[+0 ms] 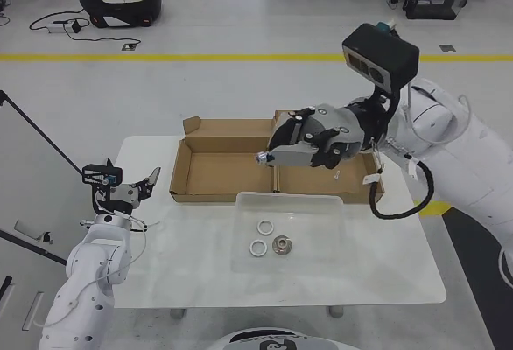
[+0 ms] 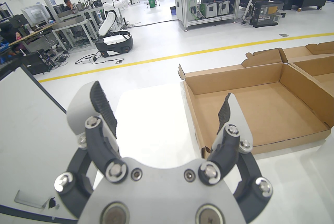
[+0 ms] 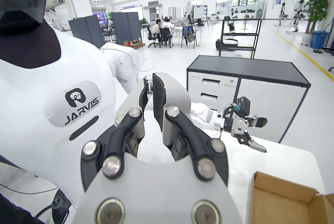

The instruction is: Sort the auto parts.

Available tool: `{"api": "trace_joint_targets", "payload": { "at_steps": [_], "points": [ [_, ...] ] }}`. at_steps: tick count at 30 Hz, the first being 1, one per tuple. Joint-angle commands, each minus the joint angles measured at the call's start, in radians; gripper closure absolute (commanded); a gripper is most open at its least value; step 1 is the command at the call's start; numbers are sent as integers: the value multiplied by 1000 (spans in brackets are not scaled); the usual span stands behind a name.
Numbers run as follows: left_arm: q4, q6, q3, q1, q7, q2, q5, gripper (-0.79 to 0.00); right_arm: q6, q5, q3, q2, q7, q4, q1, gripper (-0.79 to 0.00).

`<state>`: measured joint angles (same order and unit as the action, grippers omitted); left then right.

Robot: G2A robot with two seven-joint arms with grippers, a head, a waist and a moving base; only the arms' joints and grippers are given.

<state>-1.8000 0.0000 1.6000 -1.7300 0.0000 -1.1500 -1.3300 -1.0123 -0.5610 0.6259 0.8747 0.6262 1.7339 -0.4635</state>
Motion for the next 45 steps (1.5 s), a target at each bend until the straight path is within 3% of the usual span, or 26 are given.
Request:
{"api": "trace_joint_targets", "payload": {
  "at_steps": [1, 11, 17, 19, 36, 45],
  "points": [
    [0, 0, 0, 0, 0, 0, 0, -785, 0, -20, 46, 9, 10, 19, -36, 0],
    [0, 0, 0, 0, 0, 0, 0, -785, 0, -194, 287, 78, 177, 98, -229, 0],
    [0, 0, 0, 0, 0, 0, 0, -785, 0, -199, 373, 133, 182, 136, -307, 0],
    [0, 0, 0, 0, 0, 0, 0, -785, 0, -189, 380, 150, 182, 140, -319, 0],
    [0, 0, 0, 0, 0, 0, 0, -785, 0, -189, 380, 150, 182, 140, -319, 0],
    [0, 0, 0, 0, 0, 0, 0, -785, 0, -262, 395, 172, 43, 235, -406, 0]
  ]
}}
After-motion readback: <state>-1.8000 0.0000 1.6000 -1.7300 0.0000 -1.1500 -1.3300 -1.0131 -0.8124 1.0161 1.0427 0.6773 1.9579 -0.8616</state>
